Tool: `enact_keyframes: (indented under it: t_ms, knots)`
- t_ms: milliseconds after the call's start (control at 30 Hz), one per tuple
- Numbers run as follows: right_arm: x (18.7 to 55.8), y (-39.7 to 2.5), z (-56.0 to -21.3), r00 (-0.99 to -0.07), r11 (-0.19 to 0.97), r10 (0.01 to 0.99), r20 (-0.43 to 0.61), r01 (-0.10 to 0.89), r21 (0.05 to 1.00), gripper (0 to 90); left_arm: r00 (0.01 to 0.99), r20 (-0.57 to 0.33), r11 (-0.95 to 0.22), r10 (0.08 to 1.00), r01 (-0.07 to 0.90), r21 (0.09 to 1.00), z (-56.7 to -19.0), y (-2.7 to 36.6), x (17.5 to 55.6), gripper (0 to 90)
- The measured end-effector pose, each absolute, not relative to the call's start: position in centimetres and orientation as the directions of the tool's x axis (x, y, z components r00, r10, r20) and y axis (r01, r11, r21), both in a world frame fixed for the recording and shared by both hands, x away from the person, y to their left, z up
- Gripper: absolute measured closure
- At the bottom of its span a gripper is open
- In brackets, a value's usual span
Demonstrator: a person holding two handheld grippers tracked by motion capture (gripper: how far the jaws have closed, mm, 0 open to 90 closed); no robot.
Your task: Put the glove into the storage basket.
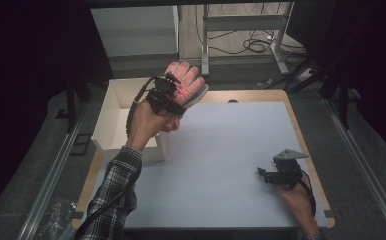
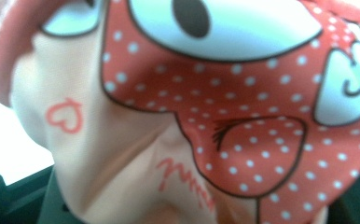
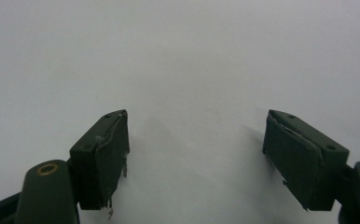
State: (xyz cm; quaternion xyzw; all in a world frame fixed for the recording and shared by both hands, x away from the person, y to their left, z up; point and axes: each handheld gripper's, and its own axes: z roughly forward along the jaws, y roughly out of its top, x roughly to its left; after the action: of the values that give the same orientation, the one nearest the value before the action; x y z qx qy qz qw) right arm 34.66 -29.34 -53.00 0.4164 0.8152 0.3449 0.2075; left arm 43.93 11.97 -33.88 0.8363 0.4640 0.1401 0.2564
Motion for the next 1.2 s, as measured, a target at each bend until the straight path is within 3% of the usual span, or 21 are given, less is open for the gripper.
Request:
enact_keyframes:
  t_ms: [367,667,1200]
  knots:
    - [34.7,-29.3,-53.0,-0.566,0.415,0.823,-0.052,0.535,0.736,22.7,0.390,-0.005,-0.322,0.921,0.767,0.555,-33.9,17.6,44.8,38.2]
    - [34.7,-29.3,-53.0,-0.565,0.415,0.823,-0.052,0.536,0.735,22.7,0.268,-0.003,-0.224,0.963,0.812,0.539,-36.2,21.5,45.7,38.0]
    - [34.7,-29.3,-53.0,-0.566,0.415,0.823,-0.052,0.536,0.736,22.6,0.203,-0.034,-0.164,0.979,0.869,0.466,-43.6,22.1,48.8,36.9]
